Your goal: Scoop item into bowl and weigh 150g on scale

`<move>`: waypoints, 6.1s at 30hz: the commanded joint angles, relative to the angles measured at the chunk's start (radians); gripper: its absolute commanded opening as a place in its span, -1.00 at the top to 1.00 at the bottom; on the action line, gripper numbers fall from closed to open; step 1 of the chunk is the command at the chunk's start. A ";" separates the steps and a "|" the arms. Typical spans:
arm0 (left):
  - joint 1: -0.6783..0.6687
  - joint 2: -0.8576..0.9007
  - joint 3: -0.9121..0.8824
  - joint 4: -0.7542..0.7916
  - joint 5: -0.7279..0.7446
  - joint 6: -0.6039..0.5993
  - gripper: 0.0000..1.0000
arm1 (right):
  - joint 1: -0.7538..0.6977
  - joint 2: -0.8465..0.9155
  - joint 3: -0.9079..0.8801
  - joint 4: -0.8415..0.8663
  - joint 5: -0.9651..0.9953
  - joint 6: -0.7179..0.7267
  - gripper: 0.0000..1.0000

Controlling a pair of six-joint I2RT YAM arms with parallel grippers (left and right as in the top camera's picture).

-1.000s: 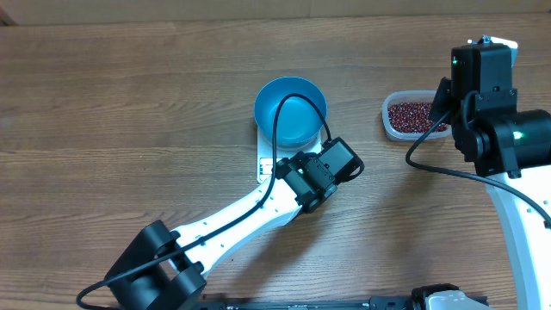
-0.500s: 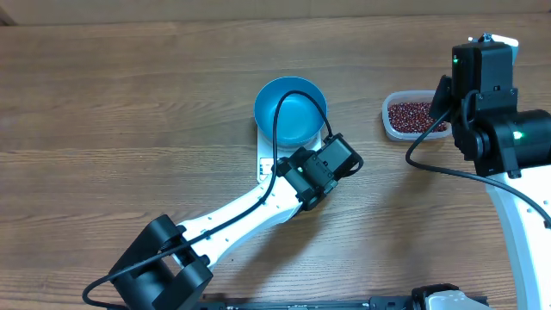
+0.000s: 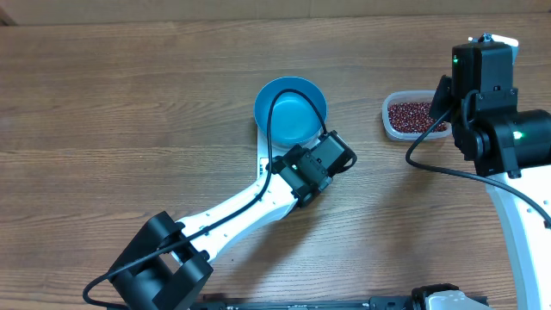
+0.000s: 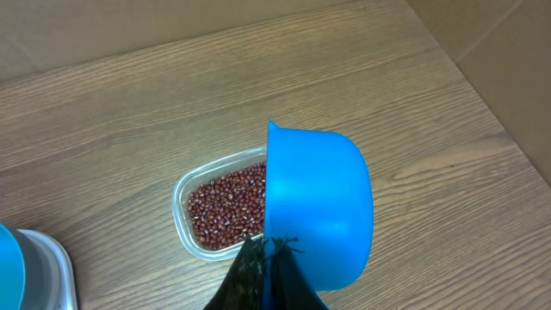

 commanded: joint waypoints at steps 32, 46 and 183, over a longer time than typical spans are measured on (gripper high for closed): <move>0.024 0.098 -0.073 0.066 -0.014 0.042 0.91 | -0.002 -0.005 0.024 0.013 0.003 0.003 0.93; 0.045 0.120 -0.073 0.101 -0.013 0.042 0.91 | -0.002 -0.004 0.024 0.027 0.002 0.003 0.93; 0.064 0.161 -0.079 0.140 0.097 0.102 0.91 | -0.002 0.005 0.023 0.046 0.002 -0.001 0.93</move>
